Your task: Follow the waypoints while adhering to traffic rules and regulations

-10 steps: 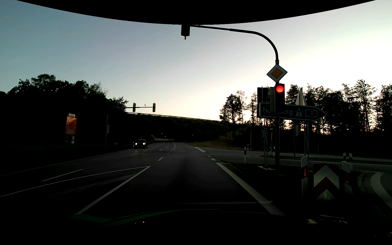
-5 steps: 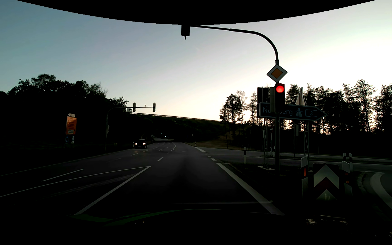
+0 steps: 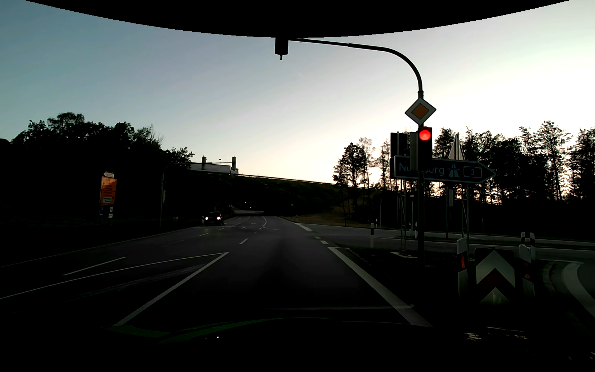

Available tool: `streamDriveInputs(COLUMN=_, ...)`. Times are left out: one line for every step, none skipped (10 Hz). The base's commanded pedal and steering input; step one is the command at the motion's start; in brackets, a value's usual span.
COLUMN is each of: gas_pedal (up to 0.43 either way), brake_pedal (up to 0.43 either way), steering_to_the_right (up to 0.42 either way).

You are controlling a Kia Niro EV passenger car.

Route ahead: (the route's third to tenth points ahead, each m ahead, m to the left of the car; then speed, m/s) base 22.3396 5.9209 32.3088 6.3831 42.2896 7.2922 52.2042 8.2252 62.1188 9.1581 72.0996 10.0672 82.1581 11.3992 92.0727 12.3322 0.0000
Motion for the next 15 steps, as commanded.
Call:
streamDriveInputs(gas_pedal=0.000, brake_pedal=0.232, steering_to_the_right=-0.011)
streamDriveInputs(gas_pedal=0.000, brake_pedal=0.232, steering_to_the_right=-0.011)
streamDriveInputs(gas_pedal=0.000, brake_pedal=0.238, steering_to_the_right=-0.011)
streamDriveInputs(gas_pedal=0.000, brake_pedal=0.238, steering_to_the_right=-0.011)
streamDriveInputs(gas_pedal=0.000, brake_pedal=0.232, steering_to_the_right=-0.011)
streamDriveInputs(gas_pedal=0.000, brake_pedal=0.232, steering_to_the_right=-0.012)
streamDriveInputs(gas_pedal=0.000, brake_pedal=0.232, steering_to_the_right=-0.011)
streamDriveInputs(gas_pedal=0.000, brake_pedal=0.232, steering_to_the_right=-0.011)
streamDriveInputs(gas_pedal=0.000, brake_pedal=0.232, steering_to_the_right=-0.012)
streamDriveInputs(gas_pedal=0.000, brake_pedal=0.232, steering_to_the_right=-0.012)
streamDriveInputs(gas_pedal=0.000, brake_pedal=0.232, steering_to_the_right=-0.011)
streamDriveInputs(gas_pedal=0.000, brake_pedal=0.232, steering_to_the_right=-0.011)
streamDriveInputs(gas_pedal=0.000, brake_pedal=0.232, steering_to_the_right=-0.011)
streamDriveInputs(gas_pedal=0.000, brake_pedal=0.232, steering_to_the_right=-0.011)
streamDriveInputs(gas_pedal=0.000, brake_pedal=0.232, steering_to_the_right=-0.011)
